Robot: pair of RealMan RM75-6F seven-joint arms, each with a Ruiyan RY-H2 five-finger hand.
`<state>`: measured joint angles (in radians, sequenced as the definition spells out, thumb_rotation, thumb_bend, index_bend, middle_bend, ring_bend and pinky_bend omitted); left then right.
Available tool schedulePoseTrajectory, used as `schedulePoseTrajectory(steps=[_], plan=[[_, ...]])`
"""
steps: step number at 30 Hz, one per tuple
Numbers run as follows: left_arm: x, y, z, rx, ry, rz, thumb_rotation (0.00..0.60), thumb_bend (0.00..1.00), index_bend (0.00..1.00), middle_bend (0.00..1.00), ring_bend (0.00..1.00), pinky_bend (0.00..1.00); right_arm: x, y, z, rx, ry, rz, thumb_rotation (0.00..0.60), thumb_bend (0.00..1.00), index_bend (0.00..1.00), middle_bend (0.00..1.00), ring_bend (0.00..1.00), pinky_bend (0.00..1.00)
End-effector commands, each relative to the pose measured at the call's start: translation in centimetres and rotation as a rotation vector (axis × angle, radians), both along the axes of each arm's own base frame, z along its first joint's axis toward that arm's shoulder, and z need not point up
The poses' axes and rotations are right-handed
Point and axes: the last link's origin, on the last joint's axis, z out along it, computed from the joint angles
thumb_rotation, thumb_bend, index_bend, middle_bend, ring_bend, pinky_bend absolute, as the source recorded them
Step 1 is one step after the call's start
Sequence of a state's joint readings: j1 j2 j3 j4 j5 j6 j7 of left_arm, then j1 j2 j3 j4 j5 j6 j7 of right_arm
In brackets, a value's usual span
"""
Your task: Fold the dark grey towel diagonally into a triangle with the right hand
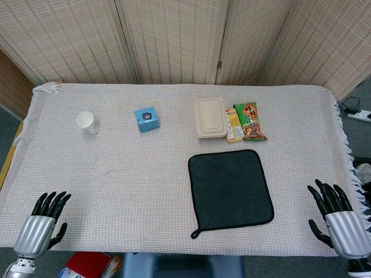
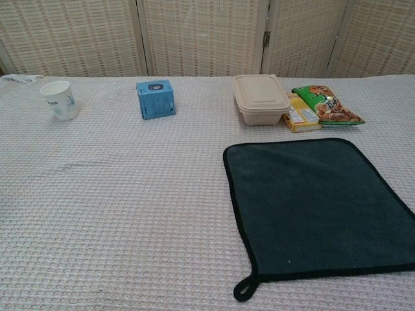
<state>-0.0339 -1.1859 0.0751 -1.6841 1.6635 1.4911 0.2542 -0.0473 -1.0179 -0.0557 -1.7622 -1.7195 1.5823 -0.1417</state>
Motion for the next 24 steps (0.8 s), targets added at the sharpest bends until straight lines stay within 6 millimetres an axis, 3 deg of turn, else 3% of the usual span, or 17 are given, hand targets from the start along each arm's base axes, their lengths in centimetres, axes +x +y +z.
schedulePoseTrajectory(steps=[1, 8, 12, 15, 17, 21, 24], plan=[[0.0, 0.0, 0.0, 0.0, 0.001, 0.003, 0.6, 0.54, 0.11, 0.12, 0.0, 0.0, -0.1, -0.1, 0.1, -0.002, 0.001, -0.003, 0.6, 0.43, 0.0, 0.0, 0.0, 0.0], [0.0, 0.2, -0.1, -0.006, -0.002, 0.002, 0.6, 0.54, 0.11, 0.12, 0.0, 0.0, 0.0, 0.0, -0.1, -0.001, 0.005, 0.002, 0.6, 0.43, 0.0, 0.0, 0.0, 0.0], [0.0, 0.2, 0.2, 0.004, -0.01, 0.002, 0.6, 0.54, 0.11, 0.12, 0.0, 0.0, 0.1, -1.1, -0.9, 0.031, 0.009, 0.018, 0.6, 0.43, 0.0, 0.0, 0.0, 0.0], [-0.2, 0.3, 0.3, 0.009, -0.014, 0.01, 0.6, 0.54, 0.11, 0.12, 0.0, 0.0, 1.0, -3.8, -1.5, 0.067, 0.033, 0.079, 0.6, 0.43, 0.0, 0.0, 0.0, 0.0], [-0.3, 0.4, 0.4, 0.009, -0.018, 0.016, 0.6, 0.54, 0.11, 0.12, 0.0, 0.0, 2.4, -6.9, -1.6, 0.081, 0.049, 0.131, 0.6, 0.43, 0.03, 0.0, 0.0, 0.0], [-0.5, 0.6, 0.5, 0.012, -0.024, 0.027, 0.6, 0.54, 0.11, 0.12, 0.0, 0.0, 6.3, -13.1, -2.5, 0.14, 0.057, 0.224, 0.6, 0.43, 0.23, 0.0, 0.0, 0.0], [-0.6, 0.8, 0.8, 0.018, -0.031, 0.026, 0.6, 0.54, 0.11, 0.12, 0.0, 0.0, 9.2, -17.2, -4.4, 0.197, 0.102, 0.272, 0.6, 0.43, 0.3, 0.0, 0.0, 0.0]])
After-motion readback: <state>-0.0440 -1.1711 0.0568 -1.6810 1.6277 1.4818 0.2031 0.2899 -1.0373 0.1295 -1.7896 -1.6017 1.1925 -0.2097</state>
